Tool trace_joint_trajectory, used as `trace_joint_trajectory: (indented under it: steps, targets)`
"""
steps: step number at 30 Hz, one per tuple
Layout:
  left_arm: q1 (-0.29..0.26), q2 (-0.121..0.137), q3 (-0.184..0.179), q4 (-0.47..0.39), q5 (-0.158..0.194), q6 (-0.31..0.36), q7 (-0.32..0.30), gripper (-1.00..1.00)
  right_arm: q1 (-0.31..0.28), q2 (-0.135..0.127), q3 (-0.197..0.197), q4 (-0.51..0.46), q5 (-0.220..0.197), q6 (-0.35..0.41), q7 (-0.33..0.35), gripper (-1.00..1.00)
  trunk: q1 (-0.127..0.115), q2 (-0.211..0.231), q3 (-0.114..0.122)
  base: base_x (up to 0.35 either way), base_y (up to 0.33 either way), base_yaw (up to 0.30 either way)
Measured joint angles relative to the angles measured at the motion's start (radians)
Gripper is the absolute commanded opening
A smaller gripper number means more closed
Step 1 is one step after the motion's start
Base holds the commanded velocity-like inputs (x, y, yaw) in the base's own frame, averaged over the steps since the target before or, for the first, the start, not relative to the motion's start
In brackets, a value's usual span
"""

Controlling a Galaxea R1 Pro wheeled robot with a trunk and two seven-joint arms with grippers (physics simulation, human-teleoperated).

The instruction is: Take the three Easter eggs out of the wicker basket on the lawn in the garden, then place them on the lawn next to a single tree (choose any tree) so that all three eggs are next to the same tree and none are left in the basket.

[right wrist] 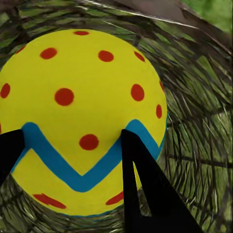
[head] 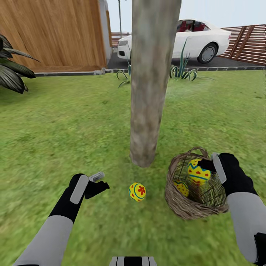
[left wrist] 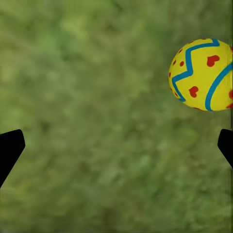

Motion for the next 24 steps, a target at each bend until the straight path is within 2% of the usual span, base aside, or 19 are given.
trace_joint_trajectory:
  steps: [3,9,10,12,13,14,15,16,17,19,20,21,23,24]
  targets:
    - [0.0,0.0,0.0,0.0,0.0,0.0,0.0,1.0,0.0,0.0,-0.002,-0.087,0.0,0.029,0.0,-1.0,-0.001,0.001,0.012,-0.234,0.0,0.0]
    - [0.0,0.001,0.001,0.0,0.0,0.0,-0.001,1.0,0.001,0.001,-0.002,-0.153,-0.003,0.036,0.0,-1.0,-0.003,0.002,0.035,-0.319,0.0,0.0]
    - [0.0,0.001,0.001,0.0,0.0,0.0,-0.002,1.0,0.001,0.002,-0.002,-0.186,-0.003,0.05,0.0,-1.0,-0.003,0.002,0.035,-0.132,0.0,0.0]
    - [0.0,0.001,0.001,0.0,0.013,0.003,-0.003,1.0,0.002,0.011,-0.001,-0.311,-0.009,0.07,-0.001,-1.0,-0.004,0.002,0.035,-0.051,0.0,0.0]
    - [0.0,0.002,0.001,0.0,0.029,0.005,-0.003,1.0,0.002,0.026,0.001,-0.372,-0.014,0.072,-0.001,-1.0,-0.004,0.002,0.035,-0.018,0.0,0.0]
    - [0.0,0.004,0.002,0.0,0.049,0.006,-0.003,1.0,0.003,0.054,0.003,-0.422,-0.018,0.073,-0.001,-1.0,-0.004,0.002,0.035,-0.007,0.0,0.0]
    - [0.0,0.011,0.011,0.0,0.075,0.007,-0.004,1.0,0.003,0.104,0.01,-0.458,-0.024,0.074,-0.001,-1.0,-0.004,0.002,0.035,-0.004,0.0,0.0]
    - [0.0,0.02,0.024,0.0,0.096,0.007,-0.006,1.0,0.004,0.148,0.039,-0.47,-0.026,0.073,-0.001,-1.0,-0.004,0.002,0.035,-0.002,0.0,0.0]
    - [0.0,0.029,0.039,-0.001,0.12,0.008,-0.007,1.0,0.005,0.184,0.09,-0.475,-0.024,0.072,-0.001,-1.0,-0.004,0.002,0.035,0.0,0.0,0.0]
    - [0.0,0.059,0.062,-0.001,0.179,0.008,-0.021,1.0,0.005,0.221,0.216,-0.472,-0.026,0.071,0.002,-1.0,-0.004,0.002,0.035,0.0,0.0,0.0]
    - [0.0,0.087,0.069,-0.001,0.223,0.009,-0.06,1.0,0.005,0.258,0.297,-0.453,-0.028,0.068,0.002,-1.0,-0.004,0.002,0.035,0.0,0.0,0.0]
    - [0.001,0.113,0.071,0.002,0.251,0.009,-0.115,1.0,0.005,0.298,0.352,-0.424,-0.035,0.06,0.001,-1.0,-0.004,0.002,0.035,0.0,0.0,0.0]
    - [0.002,0.148,0.072,0.045,0.265,0.008,-0.225,1.0,0.005,0.344,0.403,-0.353,-0.024,0.038,0.001,-1.0,-0.004,0.002,0.035,0.0,0.0,0.0]
    - [0.003,0.176,0.072,0.103,0.264,0.005,-0.326,1.0,0.005,0.365,0.449,-0.294,-0.028,0.01,0.002,-1.0,-0.004,0.002,0.035,0.0,0.0,0.0]
